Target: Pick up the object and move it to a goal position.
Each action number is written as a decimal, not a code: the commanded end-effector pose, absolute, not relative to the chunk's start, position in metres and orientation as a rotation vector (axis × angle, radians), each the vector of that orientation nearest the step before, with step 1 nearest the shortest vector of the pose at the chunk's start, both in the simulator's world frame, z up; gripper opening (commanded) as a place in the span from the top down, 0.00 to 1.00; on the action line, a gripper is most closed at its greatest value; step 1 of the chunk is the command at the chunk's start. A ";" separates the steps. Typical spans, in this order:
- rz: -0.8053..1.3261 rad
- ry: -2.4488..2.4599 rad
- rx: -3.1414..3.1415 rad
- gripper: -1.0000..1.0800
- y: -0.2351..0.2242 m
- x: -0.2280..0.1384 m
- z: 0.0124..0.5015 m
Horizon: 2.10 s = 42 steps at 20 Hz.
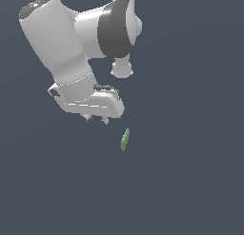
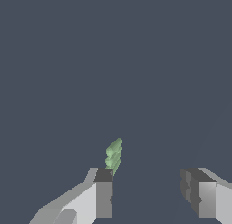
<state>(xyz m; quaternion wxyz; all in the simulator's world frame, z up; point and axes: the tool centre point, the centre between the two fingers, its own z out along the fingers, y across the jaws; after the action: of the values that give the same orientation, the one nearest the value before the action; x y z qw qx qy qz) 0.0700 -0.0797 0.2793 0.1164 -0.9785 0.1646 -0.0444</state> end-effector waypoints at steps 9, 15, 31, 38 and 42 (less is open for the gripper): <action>0.132 0.443 -2.933 0.38 -0.018 0.062 0.153; 0.184 0.431 -2.950 0.38 -0.004 0.057 0.128; 0.199 0.415 -2.937 0.38 0.003 0.056 0.115; 0.201 0.411 -2.935 1.00 0.008 0.053 0.095; 0.201 0.411 -2.935 1.00 0.008 0.053 0.095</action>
<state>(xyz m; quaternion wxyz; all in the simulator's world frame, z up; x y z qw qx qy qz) 0.0533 0.0075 0.0961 0.0853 -0.9844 0.1383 0.0668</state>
